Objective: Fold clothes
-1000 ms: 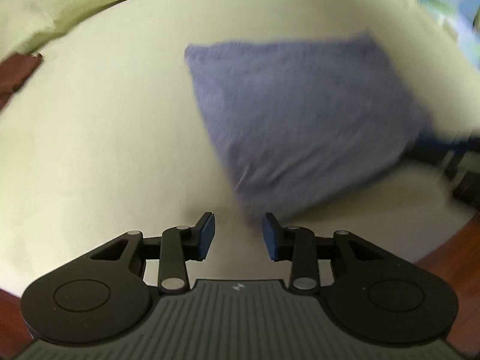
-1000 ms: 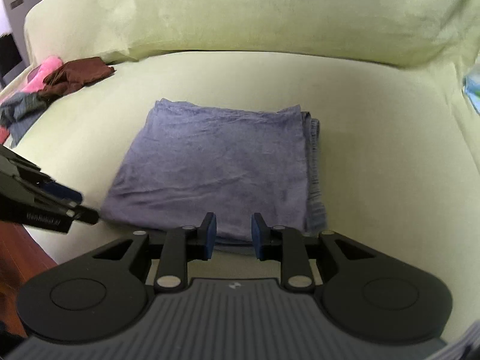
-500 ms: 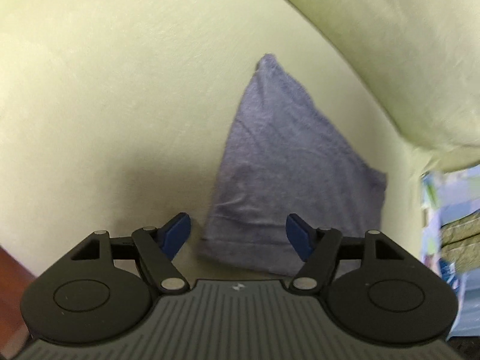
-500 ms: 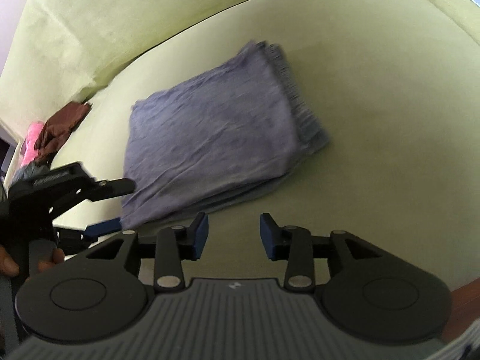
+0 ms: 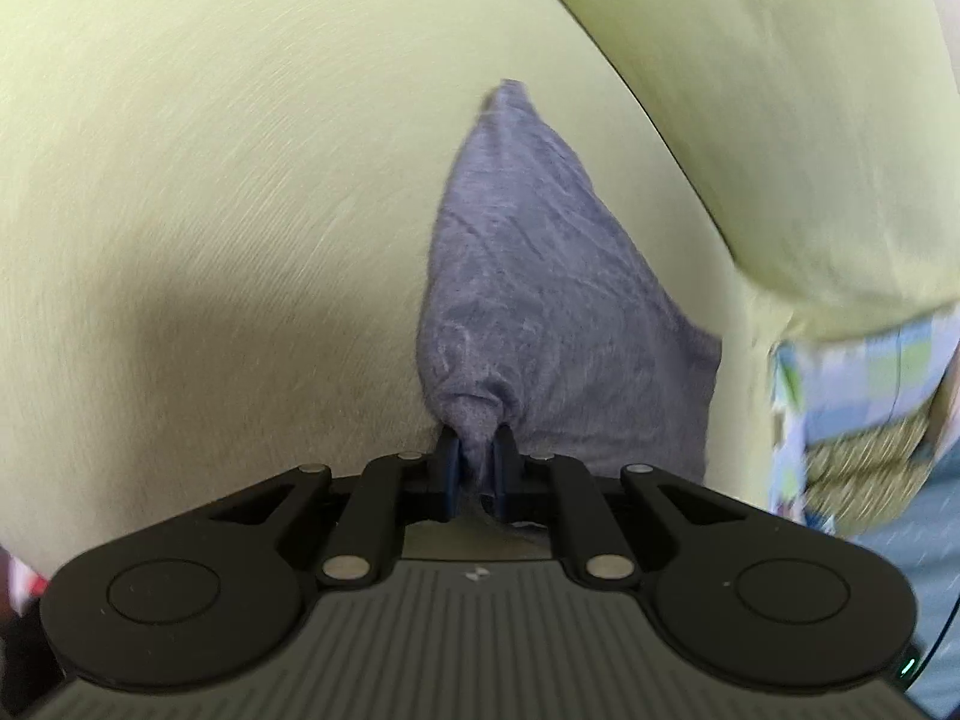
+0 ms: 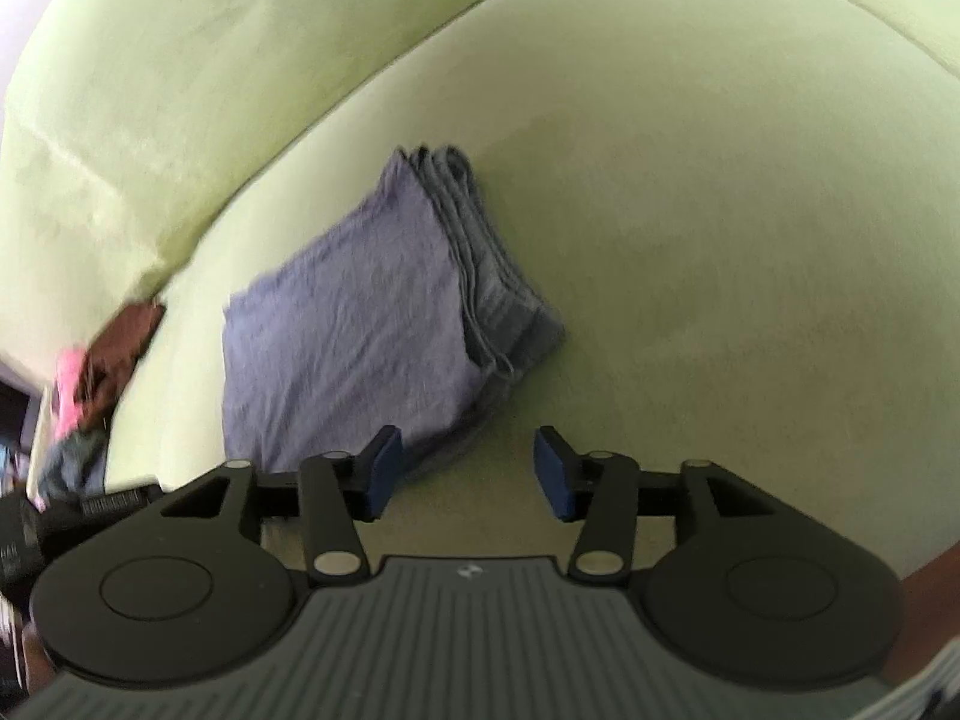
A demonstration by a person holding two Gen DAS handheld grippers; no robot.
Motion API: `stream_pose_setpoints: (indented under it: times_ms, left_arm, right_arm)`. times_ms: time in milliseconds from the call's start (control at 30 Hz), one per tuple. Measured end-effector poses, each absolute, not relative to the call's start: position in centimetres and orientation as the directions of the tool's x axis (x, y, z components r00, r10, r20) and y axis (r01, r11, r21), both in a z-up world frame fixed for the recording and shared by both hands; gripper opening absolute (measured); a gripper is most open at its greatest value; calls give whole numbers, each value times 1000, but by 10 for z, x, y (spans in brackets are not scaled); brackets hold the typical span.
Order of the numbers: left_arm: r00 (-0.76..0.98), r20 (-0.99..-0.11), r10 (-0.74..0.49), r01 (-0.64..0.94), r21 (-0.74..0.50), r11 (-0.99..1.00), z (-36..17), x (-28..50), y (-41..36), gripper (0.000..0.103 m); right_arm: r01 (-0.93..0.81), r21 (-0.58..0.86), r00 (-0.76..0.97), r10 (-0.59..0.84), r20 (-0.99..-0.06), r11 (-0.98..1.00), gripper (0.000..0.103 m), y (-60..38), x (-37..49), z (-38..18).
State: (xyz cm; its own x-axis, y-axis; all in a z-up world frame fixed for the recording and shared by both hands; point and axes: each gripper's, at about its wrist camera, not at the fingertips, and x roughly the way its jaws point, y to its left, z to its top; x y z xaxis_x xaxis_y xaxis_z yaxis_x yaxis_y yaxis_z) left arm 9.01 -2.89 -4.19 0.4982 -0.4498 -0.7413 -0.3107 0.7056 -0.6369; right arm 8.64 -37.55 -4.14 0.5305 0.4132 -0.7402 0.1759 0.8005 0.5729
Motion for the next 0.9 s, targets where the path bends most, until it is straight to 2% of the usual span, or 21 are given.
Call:
stream_pose_setpoints:
  times_ms: [133, 167, 200, 233, 267, 367, 433, 467, 567, 633, 667, 800, 833, 900]
  left_arm:
    - [464, -762, -452, -276, -610, 743, -38, 94, -27, 8]
    - [458, -764, -454, -274, -607, 746, -37, 95, -26, 8]
    - [453, -767, -455, -274, -605, 748, -37, 97, -27, 8]
    - [448, -770, -455, -270, -602, 752, -36, 100, -30, 8]
    - [444, -772, -455, -264, -598, 757, -35, 102, -33, 8]
    - [426, -784, -451, -254, -582, 772, -30, 96, -37, 10]
    - [422, -797, -431, -256, -561, 787, -28, 93, -36, 14]
    - [420, -803, -422, -256, -552, 794, -26, 90, -35, 17]
    - [403, -846, -349, -247, -468, 849, -17, 81, -32, 18]
    - [380, -876, -298, -243, -405, 881, -15, 74, -28, 18]
    - [366, -890, -272, -253, -377, 891, -13, 68, -23, 18]
    - [308, -945, -110, -271, -198, 942, -4, 50, -13, 18]
    - [299, -953, -51, -264, -134, 955, 0, 46, -13, 17]
    - [307, -952, -13, -255, -95, 962, 10, 40, -20, 19]
  right_arm:
    - [234, 578, 577, 367, -730, 781, 56, -366, 93, -45]
    - [246, 564, 582, 345, -736, 788, 53, -362, 95, -46]
    - [256, 553, 584, 329, -742, 793, 29, -360, 98, -46]
    - [265, 545, 581, 319, -748, 795, 13, -358, 100, -47]
    - [273, 537, 579, 310, -754, 798, 4, -357, 102, -47]
    - [293, 534, 589, 290, -754, 793, 5, -359, 103, -44]
    - [319, 520, 568, 280, -774, 792, 20, -363, 104, -43]
    - [325, 511, 561, 274, -781, 796, 34, -365, 103, -41]
    - [307, 491, 576, 251, -778, 815, 33, -370, 99, -34]
    - [292, 424, 552, 211, -807, 857, 23, -371, 101, -32]
    - [285, 385, 532, 190, -825, 878, 22, -370, 103, -32]
    - [216, 335, 538, 174, -824, 917, 28, -370, 103, -21]
    - [158, 317, 555, 181, -812, 935, 28, -367, 100, -13]
    - [59, 335, 570, 244, -785, 940, 31, -364, 94, -1]
